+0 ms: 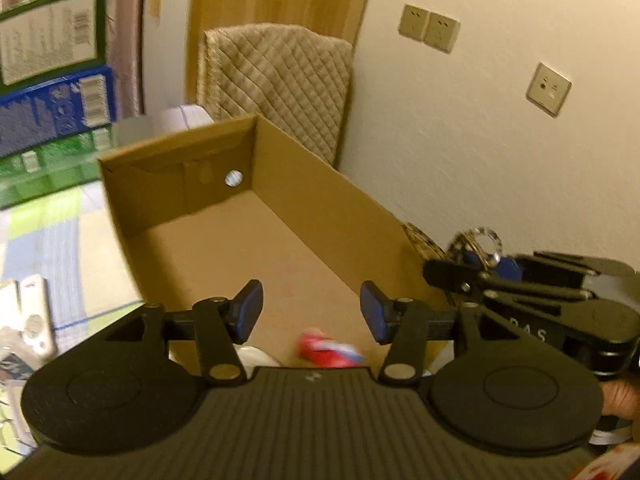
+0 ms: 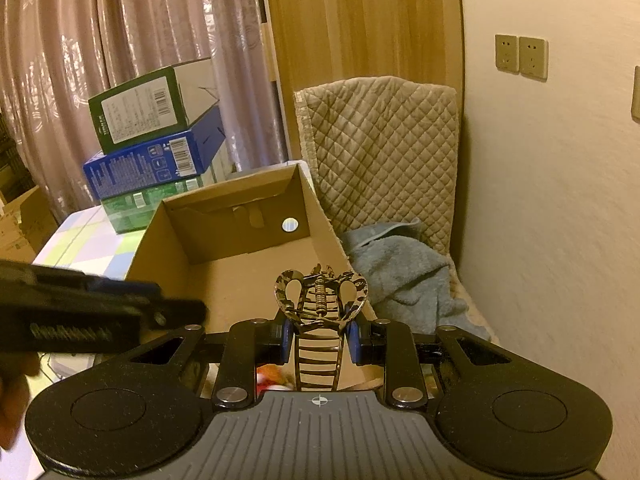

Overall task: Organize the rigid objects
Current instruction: 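Carry the red cat into the box and open the left gripper while the right carries the coil, then lower the coil keychain into the box and open the right gripper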

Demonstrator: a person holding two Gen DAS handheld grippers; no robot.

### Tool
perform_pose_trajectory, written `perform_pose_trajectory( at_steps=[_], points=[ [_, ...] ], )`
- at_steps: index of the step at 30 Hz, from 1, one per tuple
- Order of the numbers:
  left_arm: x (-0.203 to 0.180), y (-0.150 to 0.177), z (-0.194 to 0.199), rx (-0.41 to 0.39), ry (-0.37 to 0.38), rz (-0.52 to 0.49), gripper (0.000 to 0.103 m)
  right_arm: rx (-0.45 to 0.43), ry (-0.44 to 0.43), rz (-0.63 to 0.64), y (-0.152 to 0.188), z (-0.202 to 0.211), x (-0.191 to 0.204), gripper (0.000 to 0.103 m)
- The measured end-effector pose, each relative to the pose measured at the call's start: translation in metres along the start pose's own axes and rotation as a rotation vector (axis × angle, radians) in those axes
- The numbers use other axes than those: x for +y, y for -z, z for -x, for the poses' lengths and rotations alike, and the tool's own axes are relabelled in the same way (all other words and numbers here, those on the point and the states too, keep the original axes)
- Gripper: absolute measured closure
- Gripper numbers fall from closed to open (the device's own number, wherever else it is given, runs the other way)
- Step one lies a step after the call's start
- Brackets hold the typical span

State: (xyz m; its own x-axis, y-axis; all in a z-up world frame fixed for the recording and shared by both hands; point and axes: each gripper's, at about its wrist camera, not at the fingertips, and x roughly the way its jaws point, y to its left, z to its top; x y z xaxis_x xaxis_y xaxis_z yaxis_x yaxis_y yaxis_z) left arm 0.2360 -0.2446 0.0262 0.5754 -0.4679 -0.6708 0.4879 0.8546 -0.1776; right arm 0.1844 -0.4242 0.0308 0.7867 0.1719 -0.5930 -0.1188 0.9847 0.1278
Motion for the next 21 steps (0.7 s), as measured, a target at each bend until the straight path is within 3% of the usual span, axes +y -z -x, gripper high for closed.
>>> perform_pose_trajectory(
  at_steps=[21],
  points=[
    [0.022,0.009,0.025,-0.020,-0.030,0.057,0.055,0.024,-0.012,0.018,0.000,-0.009,0.017,0.080]
  ],
)
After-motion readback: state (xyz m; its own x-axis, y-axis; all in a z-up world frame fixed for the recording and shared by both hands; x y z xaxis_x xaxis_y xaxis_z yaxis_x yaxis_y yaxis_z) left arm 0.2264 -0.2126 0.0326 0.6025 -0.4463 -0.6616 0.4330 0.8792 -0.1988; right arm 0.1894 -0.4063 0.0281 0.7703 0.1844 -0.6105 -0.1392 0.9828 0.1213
